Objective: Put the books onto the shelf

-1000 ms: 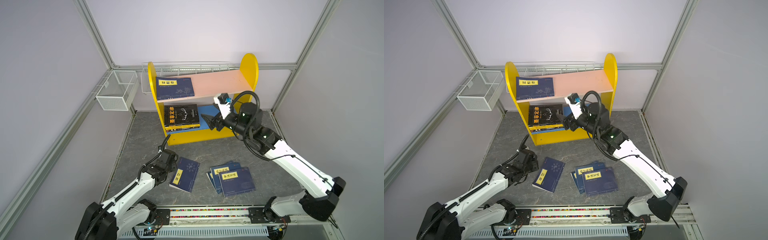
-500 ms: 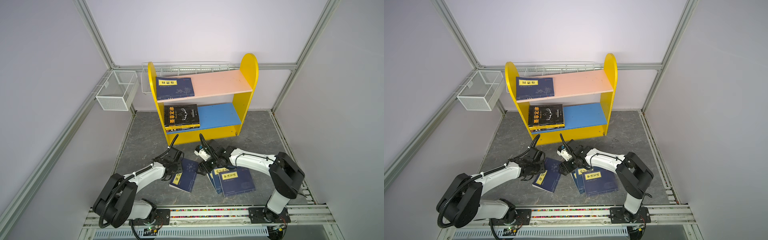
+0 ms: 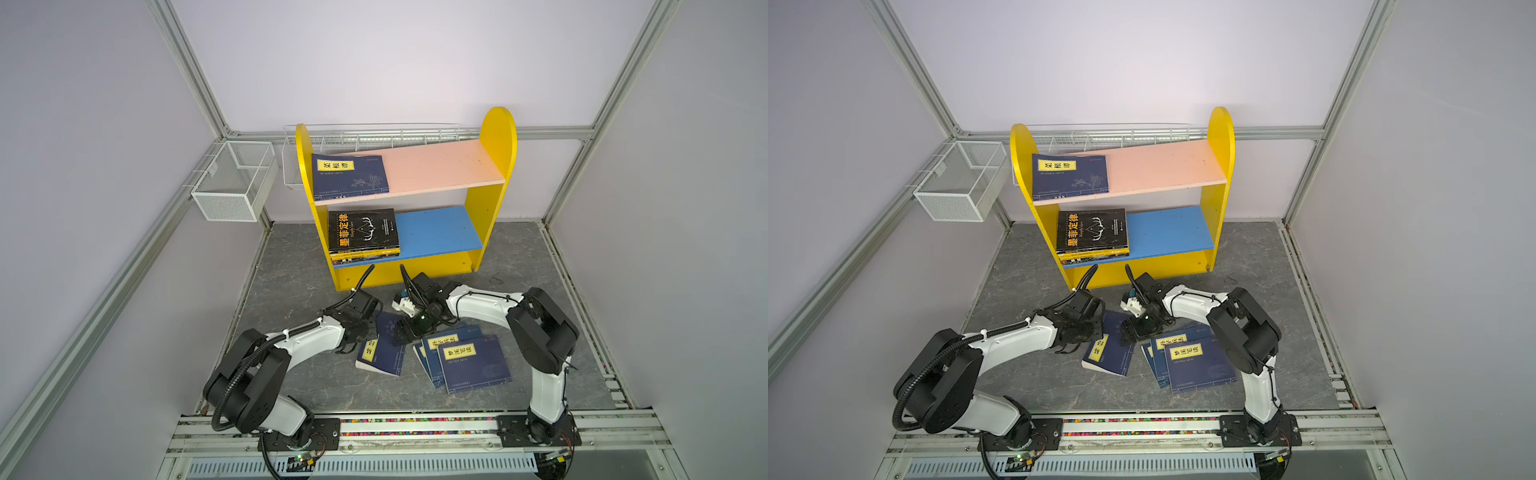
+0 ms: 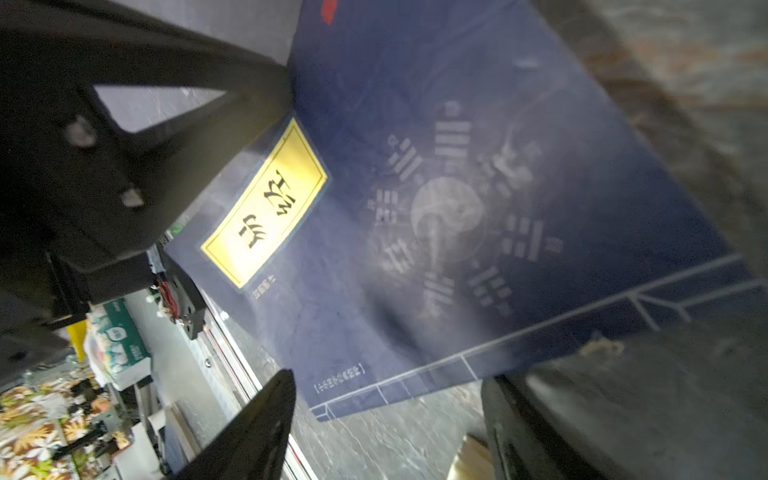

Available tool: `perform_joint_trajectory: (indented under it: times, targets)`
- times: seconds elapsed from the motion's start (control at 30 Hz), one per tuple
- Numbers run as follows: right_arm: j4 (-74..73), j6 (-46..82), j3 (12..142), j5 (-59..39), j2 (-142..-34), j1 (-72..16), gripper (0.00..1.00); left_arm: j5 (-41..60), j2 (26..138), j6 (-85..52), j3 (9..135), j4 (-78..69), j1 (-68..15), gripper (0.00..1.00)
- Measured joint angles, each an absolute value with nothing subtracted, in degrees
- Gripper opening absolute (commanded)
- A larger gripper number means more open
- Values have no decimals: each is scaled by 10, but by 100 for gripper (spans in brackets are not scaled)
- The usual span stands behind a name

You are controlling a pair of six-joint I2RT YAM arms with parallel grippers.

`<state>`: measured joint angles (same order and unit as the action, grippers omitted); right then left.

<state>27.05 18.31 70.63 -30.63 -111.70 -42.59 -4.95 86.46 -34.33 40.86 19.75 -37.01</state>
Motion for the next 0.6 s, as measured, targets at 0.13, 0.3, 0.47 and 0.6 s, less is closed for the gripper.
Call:
perform_joint_trajectory:
  times: [0.13,0.3,0.47,0.6]
  targets:
    - [216,233,688,-339,-1115,-381,73,-38,887,-336,427,192,-374,5]
    - [166,291,684,-350,-1115,-361,72,-33,897,-329,437,189,-375,4]
    - [113,341,681,-348,-1115,-352,67,-33,897,-323,438,190,-375,2]
    - [52,362,676,-375,-1114,-358,59,-32,897,-320,438,189,-375,1]
